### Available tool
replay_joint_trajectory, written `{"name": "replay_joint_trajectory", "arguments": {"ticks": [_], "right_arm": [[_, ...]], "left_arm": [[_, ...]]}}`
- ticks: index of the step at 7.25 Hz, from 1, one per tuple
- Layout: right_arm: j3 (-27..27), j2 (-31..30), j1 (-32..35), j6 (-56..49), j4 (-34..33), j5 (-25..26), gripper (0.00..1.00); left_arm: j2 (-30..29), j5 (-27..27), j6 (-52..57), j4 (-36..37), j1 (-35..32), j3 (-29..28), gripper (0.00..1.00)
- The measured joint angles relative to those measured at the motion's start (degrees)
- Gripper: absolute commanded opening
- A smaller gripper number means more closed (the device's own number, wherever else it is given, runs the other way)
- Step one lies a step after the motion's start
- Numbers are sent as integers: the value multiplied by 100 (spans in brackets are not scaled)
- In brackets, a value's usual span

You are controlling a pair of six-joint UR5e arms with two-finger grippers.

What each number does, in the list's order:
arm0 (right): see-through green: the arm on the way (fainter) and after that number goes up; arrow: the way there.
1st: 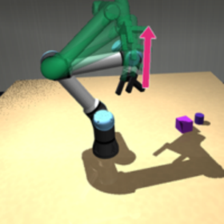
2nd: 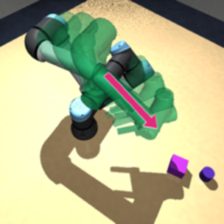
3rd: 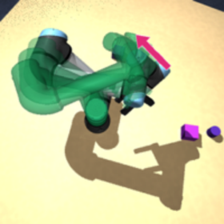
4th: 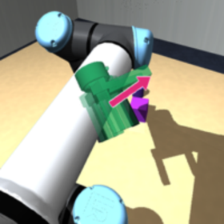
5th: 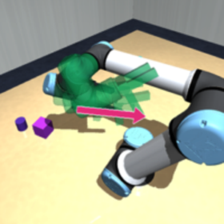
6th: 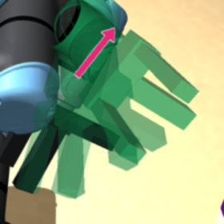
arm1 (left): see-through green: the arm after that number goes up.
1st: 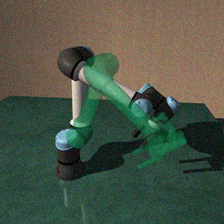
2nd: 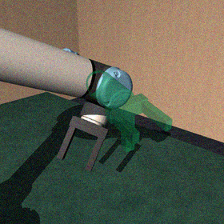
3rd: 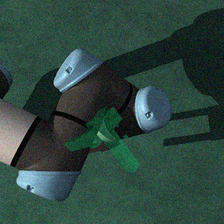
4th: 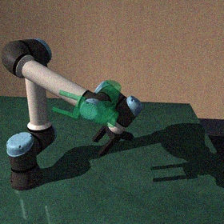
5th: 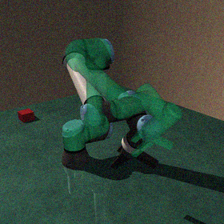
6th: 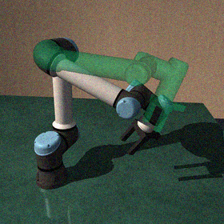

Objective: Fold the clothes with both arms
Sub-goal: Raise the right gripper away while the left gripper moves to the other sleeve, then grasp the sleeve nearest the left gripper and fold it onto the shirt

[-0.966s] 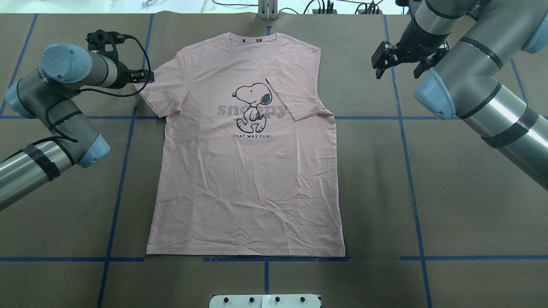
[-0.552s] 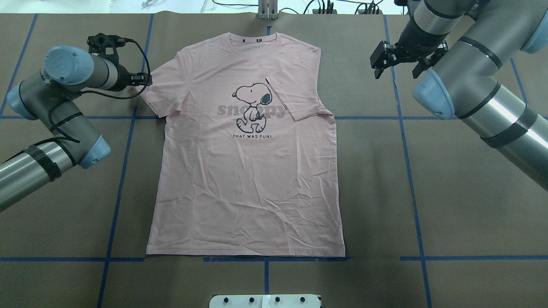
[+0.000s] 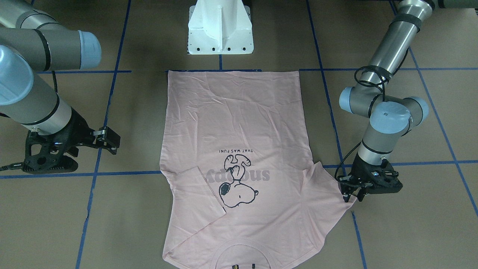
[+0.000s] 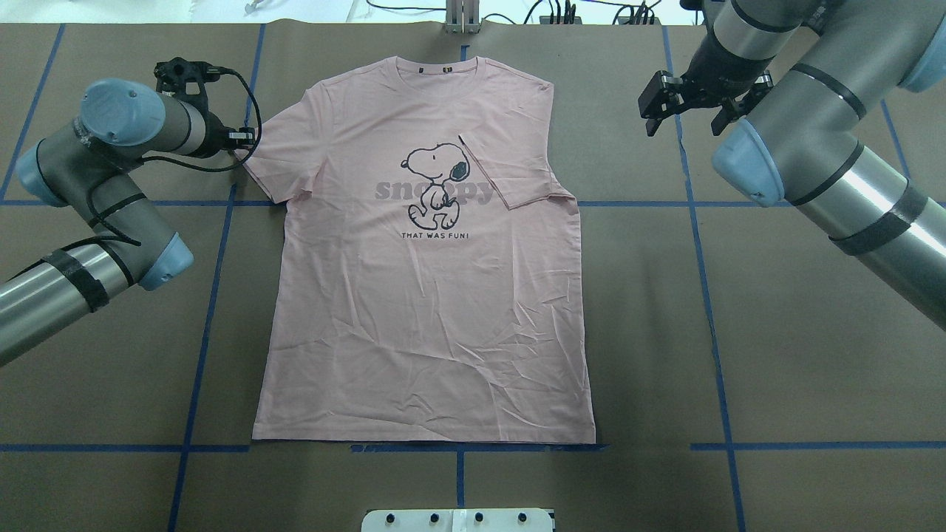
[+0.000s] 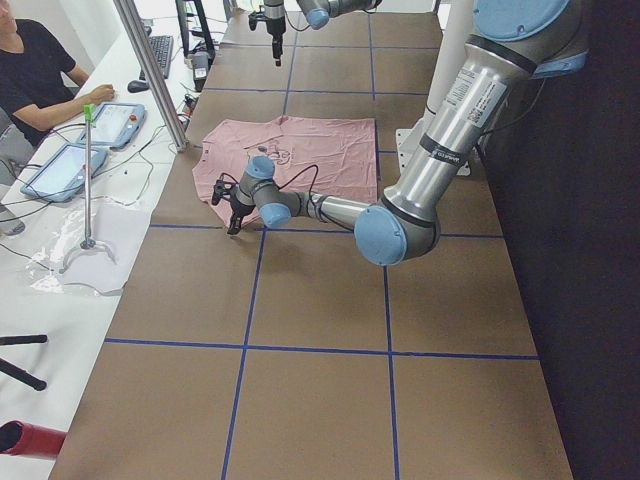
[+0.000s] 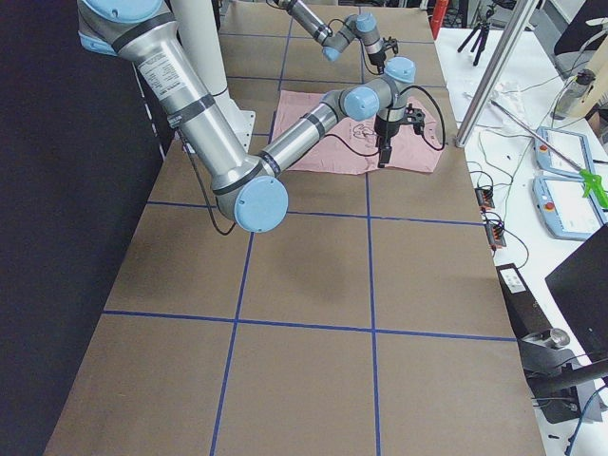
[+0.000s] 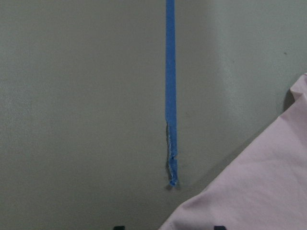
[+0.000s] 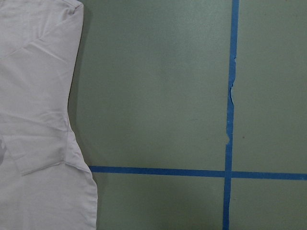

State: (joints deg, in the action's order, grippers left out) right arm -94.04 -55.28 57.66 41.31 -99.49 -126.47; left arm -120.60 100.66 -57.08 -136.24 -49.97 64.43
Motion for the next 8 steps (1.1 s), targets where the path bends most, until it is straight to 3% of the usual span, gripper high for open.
{"name": "replay_joint_trajectory", "arguments": {"ticks": [3, 5, 7, 8], "right_arm": [[4, -1, 0, 0, 6, 0, 100], [8, -7, 0, 0, 8, 0, 100], [9, -11, 0, -2, 9, 0, 100], [11, -15, 0, -6, 9, 0, 100]], "left_arm": [[-37, 52, 105, 59, -50, 109, 0], [-176, 355, 60, 821, -133, 806, 0], [-758, 497, -564, 1813, -9, 1149, 0], [-1230, 419, -1067, 1958, 259, 816, 0]]}}
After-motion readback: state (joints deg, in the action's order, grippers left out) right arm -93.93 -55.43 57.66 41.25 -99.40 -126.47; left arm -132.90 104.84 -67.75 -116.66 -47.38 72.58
